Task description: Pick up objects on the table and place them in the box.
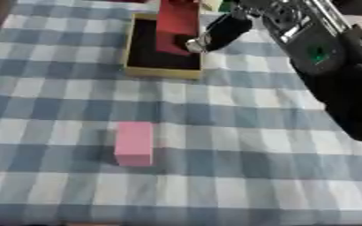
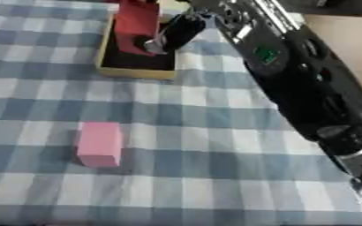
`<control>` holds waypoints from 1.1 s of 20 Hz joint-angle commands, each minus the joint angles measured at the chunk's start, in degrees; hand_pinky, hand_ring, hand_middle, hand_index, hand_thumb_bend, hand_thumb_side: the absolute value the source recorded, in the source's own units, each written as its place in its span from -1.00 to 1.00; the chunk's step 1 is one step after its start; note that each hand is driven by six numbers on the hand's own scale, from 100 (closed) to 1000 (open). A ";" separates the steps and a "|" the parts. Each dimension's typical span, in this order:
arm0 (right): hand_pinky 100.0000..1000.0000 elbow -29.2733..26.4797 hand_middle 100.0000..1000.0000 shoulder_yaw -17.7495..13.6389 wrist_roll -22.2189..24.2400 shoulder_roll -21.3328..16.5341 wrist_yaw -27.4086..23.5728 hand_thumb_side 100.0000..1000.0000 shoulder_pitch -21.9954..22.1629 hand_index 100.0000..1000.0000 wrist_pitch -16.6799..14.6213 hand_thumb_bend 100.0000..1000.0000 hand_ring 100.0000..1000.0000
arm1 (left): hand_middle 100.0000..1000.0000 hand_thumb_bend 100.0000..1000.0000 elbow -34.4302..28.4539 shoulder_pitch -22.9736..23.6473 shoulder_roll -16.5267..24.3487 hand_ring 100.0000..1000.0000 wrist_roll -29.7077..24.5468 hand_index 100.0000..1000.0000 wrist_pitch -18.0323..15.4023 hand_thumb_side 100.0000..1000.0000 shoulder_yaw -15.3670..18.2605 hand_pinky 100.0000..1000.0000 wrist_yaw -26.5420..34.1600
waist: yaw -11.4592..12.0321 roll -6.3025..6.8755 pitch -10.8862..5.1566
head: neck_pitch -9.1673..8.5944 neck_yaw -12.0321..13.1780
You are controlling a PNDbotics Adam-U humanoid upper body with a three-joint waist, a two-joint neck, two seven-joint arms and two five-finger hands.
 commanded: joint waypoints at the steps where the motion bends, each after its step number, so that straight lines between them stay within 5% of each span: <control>1: 0.34 6.92 -0.27 -2.46 -0.88 1.60 3.21 -0.60 -3.95 0.10 -0.32 -0.68 0.17 | 0.04 -1.00 -1.06 -0.67 1.06 -0.04 -0.20 0.52 -0.19 0.86 0.46 0.18 0.05 | 0.21 0.57 -0.57 | -1.55 -0.49; 9: 0.34 22.83 -0.28 -8.04 -4.71 7.81 10.83 -0.60 -8.78 0.08 -1.09 -0.69 0.18 | 0.05 -1.00 -1.06 -1.35 0.62 -0.05 -0.48 0.52 -0.26 0.87 0.26 0.18 0.02 | 0.81 0.83 0.91 | -2.82 -1.24; 22: 0.36 34.37 -0.25 -11.23 -8.88 14.70 18.43 -0.59 -9.00 0.11 -2.93 -0.67 0.20 | 0.05 -1.00 -1.06 -2.17 0.23 -0.05 -1.00 0.52 -0.29 0.88 -0.04 0.18 0.39 | 1.90 0.99 1.64 | -2.98 -2.26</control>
